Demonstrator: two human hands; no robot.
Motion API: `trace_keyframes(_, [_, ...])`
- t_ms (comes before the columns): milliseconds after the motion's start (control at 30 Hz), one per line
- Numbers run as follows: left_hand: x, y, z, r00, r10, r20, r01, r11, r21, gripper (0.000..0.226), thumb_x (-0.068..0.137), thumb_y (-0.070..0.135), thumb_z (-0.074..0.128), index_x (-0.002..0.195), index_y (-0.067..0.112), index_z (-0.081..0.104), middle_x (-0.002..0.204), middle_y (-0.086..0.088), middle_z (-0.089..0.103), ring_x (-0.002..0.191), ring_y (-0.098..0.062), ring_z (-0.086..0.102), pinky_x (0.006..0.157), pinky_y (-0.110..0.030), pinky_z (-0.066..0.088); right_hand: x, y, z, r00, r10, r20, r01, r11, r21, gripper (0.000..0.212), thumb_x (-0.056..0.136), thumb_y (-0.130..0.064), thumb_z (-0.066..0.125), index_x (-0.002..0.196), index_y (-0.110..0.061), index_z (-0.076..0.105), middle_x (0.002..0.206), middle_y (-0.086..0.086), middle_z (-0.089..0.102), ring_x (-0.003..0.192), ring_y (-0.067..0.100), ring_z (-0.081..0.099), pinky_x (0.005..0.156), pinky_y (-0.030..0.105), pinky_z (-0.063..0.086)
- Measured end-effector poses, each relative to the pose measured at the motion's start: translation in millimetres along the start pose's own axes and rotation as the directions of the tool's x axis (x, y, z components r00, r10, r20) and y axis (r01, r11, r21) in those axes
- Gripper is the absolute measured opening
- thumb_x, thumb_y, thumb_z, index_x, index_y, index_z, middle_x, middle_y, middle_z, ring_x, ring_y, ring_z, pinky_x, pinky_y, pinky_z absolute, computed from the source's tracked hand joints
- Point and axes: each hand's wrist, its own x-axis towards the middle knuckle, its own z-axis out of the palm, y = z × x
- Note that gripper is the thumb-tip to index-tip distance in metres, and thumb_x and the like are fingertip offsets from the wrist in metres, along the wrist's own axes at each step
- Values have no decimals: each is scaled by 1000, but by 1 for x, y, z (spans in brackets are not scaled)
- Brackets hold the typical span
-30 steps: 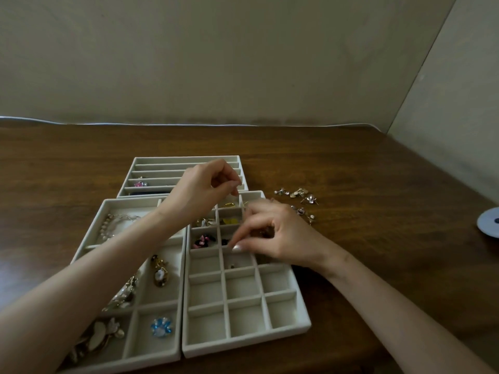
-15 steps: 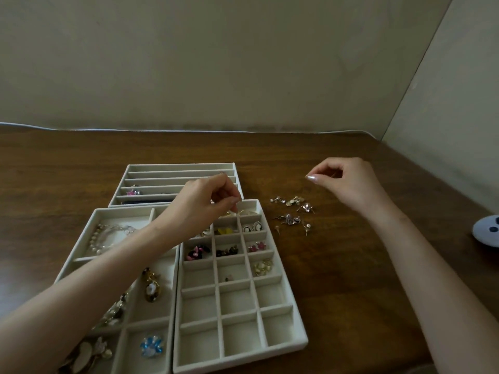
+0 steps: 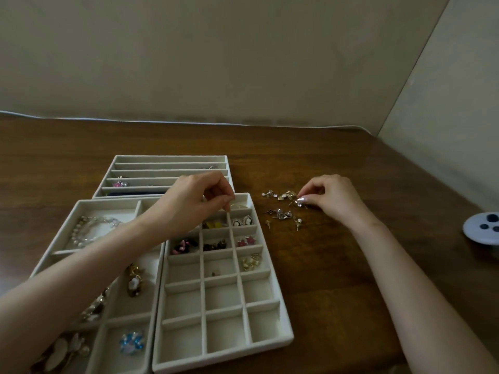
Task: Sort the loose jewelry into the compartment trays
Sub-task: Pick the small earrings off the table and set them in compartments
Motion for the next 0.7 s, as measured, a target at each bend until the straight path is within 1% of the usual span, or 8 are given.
trace_keyframes(100, [0,1,0,1000,-1,15,1,1000,4,13,88,14,59,87,26,61,82,12,63,77,3,59,64,-10,46,-1,-2,-3,999,11,52,-13,1000,29,10,80,-21,73,78,-28,67,95,-6,65,96,10,56,79,28,43])
trace_keyframes(200, [0,2,0,1000,4,22,-4,1000,0,16,87,13,58,85,29,59,81,12,62,76,5,58,62,-9,44,-3,0,-10,992,41,120,-50,996,72,4,82,-20,71,83,-24,70,99,-6,64,102,10,53,86,30,43])
trace_keyframes(267, [0,3,0,1000,5,14,-5,1000,-7,15,87,12,59,85,26,61,79,12,61,74,5,58,62,-8,44,-2,2,-10,997,29,77,-36,994,104,6,85,-21,67,90,-23,70,106,-5,64,107,9,51,94,34,42])
trace_keyframes(300, [0,3,1,1000,3,13,-3,1000,-11,13,87,11,60,85,24,62,78,12,61,74,5,58,61,-9,44,-1,2,-7,999,16,34,-20,993,113,9,87,-20,65,94,-23,70,108,-5,64,106,9,51,94,34,42])
trace_keyframes(400, [-1,4,2,1000,4,29,-3,1000,-16,11,87,13,61,86,23,63,76,11,62,72,2,60,61,-11,46,1,-3,6,998,-39,-51,45,993,106,16,88,-16,63,100,-25,69,106,-5,61,96,9,55,84,27,46])
trace_keyframes(467, [-2,4,2,999,8,35,-8,1000,-16,10,87,13,60,86,23,63,76,11,62,71,1,60,61,-12,46,3,-5,13,997,-64,-51,69,994,86,17,86,-14,66,97,-27,68,100,-5,58,91,10,55,83,28,49])
trace_keyframes(567, [-2,4,2,999,6,42,-5,1000,-19,9,87,13,60,88,22,63,78,9,63,72,1,61,62,-12,47,3,-4,10,998,-55,-25,57,995,82,18,83,-11,69,84,-28,67,94,-6,58,87,9,56,81,29,50])
trace_keyframes(700, [-2,4,1,999,4,45,-3,1000,-24,9,87,13,60,88,21,63,78,9,63,72,1,61,62,-13,48,2,2,3,998,-48,-31,52,990,130,22,81,-7,70,91,-26,67,95,-6,60,81,3,54,74,22,46])
